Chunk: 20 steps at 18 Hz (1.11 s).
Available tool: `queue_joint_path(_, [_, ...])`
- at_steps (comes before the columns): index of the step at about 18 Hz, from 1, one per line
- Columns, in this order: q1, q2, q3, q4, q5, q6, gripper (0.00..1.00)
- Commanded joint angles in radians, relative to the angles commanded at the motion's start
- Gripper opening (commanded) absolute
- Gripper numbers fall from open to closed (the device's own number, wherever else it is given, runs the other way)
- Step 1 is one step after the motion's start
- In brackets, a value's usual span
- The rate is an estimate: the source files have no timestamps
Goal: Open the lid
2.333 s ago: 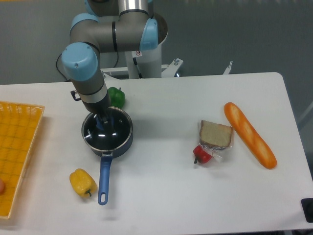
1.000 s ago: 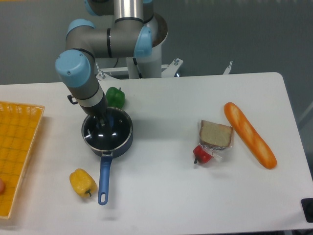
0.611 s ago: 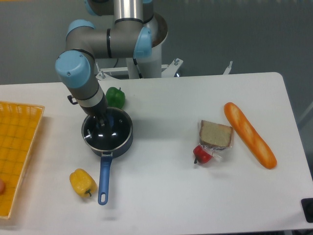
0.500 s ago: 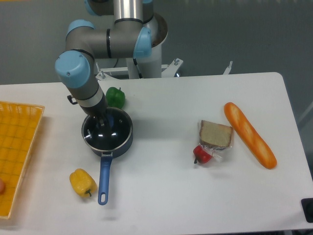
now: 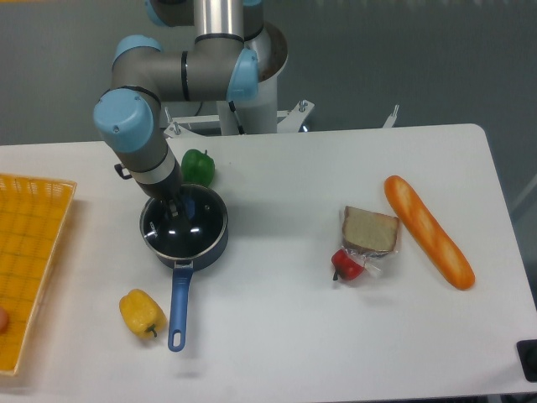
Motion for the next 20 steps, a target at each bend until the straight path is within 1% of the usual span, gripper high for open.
queue_joint_path(4, [0.000, 0.000, 0.000, -0.002, 0.000, 0.002, 0.74])
queue_joint_path(6, [0.000, 0.000, 0.000, -0.002, 0.000, 0.003, 0.71])
queue_joint_path(8, [0.000, -0.002, 0.000, -0.003, 0.000, 0.003, 0.64])
queue_joint_path(10, [0.000, -0.002, 0.003, -0.003, 0.000, 0.003, 0.61])
queue_joint_path(20, [0.014, 0.002, 0.054, -0.018, -0.005, 0.014, 0.58])
